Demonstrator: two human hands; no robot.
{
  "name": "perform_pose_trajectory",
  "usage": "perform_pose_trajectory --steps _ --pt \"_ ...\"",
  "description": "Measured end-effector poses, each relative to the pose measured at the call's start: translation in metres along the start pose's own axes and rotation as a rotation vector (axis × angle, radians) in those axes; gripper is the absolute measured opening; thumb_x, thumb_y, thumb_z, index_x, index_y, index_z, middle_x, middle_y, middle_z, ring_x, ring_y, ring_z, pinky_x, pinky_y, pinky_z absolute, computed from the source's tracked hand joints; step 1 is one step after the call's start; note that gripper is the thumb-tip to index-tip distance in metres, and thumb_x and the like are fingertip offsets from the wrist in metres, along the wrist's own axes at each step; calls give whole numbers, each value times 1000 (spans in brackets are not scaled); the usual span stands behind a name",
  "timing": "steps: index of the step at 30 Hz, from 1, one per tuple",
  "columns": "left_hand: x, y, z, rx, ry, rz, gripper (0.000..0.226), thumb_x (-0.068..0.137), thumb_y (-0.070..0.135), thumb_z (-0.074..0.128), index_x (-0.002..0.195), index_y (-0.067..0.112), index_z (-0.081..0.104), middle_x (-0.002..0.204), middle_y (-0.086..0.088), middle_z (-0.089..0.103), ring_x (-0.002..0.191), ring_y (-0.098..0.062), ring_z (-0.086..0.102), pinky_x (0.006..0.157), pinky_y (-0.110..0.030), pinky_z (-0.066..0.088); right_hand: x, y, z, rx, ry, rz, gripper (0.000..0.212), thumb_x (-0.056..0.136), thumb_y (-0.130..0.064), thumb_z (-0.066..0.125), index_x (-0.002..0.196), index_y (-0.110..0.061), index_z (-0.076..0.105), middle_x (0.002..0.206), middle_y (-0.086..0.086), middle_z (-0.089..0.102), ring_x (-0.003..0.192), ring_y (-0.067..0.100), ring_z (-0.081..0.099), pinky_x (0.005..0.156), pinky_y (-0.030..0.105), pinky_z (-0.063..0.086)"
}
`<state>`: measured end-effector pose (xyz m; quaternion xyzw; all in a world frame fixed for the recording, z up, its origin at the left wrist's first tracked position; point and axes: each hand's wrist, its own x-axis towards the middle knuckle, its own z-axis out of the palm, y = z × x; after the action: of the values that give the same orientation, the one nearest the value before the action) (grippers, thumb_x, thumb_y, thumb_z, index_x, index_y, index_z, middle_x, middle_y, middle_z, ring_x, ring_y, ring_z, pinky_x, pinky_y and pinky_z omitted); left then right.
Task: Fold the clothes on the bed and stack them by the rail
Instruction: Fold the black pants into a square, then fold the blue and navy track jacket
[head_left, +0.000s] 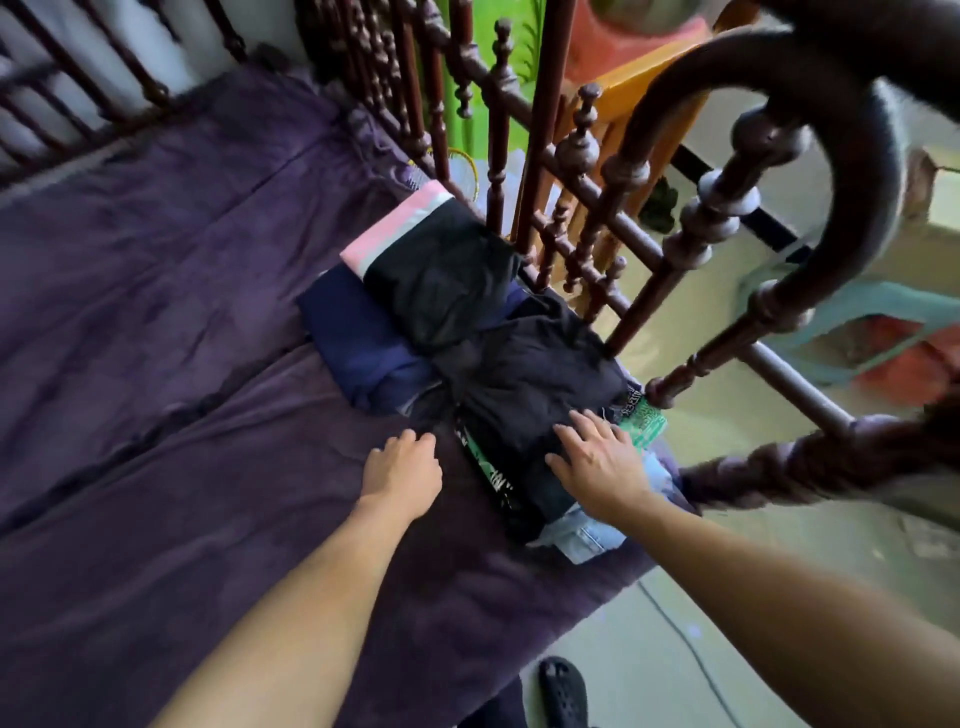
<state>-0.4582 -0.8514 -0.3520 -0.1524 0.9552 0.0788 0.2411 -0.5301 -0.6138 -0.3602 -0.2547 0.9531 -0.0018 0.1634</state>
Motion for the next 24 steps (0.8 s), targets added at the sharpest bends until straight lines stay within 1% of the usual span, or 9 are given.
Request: perform_pose_trajectory --steps 1,3,5,7,10,14,19,22,24 --pt "-24 -2 4 -42 -1 -27 31 96 29 42 123 18 52 124 -7 53 115 -29 51 91 -41 42 -17 -9 0 2 12 -38 45 95 -49 44 127 -19 54 142 5 47 135 23 37 102 38 33" --pt "-75 -7 15 -116 23 -95 30 96 30 43 121 18 55 121 -5 56 111 -29 55 87 -39 44 -46 -29 0 -11 -7 -116 41 94 -50 41 119 -20 56 131 1 53 125 22 46 96 36 37" --pt "-128 -14 30 -176 59 -173 28 96 31 44 118 20 56 119 -3 58 108 -28 57 80 -36 43 -72 -52 1 -6 -41 -197 41 95 -50 38 119 -20 55 122 1 56 117 24 51 92 37 39" --pt "-182 -23 47 -209 63 -230 27 95 31 45 116 20 57 117 -3 61 107 -27 58 77 -34 44 -96 -78 0 2 -58 -287 40 96 -48 38 117 -18 54 117 4 58 113 26 54 90 39 41" --pt "-260 -48 72 -233 73 -318 25 94 31 46 113 20 58 117 -5 63 108 -27 59 80 -34 47 -128 -123 -6 22 -37 -399 36 96 -46 41 113 -16 53 116 6 60 110 28 57 86 39 43" --pt "-359 -92 94 -310 144 -488 20 93 30 47 105 19 60 111 -7 66 104 -30 60 76 -35 47 -170 -199 -13 5 -25 -569 36 96 -44 41 113 -14 54 116 8 61 106 32 59 81 39 43" --pt "-473 -167 122 -386 266 -693 20 93 29 48 103 18 61 109 -7 67 104 -30 61 78 -37 49 -222 -320 -10 -47 -40 -786 36 99 -43 40 115 -12 52 118 10 60 103 34 60 78 39 44" --pt "-542 -217 144 -399 325 -785 21 92 30 49 105 20 62 109 -6 68 105 -28 62 79 -36 49 -254 -400 -2 -86 -44 -890 39 99 -43 38 123 -15 49 123 8 58 106 33 59 79 38 46" --pt "-586 -252 160 -392 345 -811 22 92 31 49 107 21 62 110 -5 68 105 -27 62 80 -35 50 -275 -452 5 -121 -15 -945 39 99 -43 39 125 -16 49 124 8 58 108 31 59 80 37 46"
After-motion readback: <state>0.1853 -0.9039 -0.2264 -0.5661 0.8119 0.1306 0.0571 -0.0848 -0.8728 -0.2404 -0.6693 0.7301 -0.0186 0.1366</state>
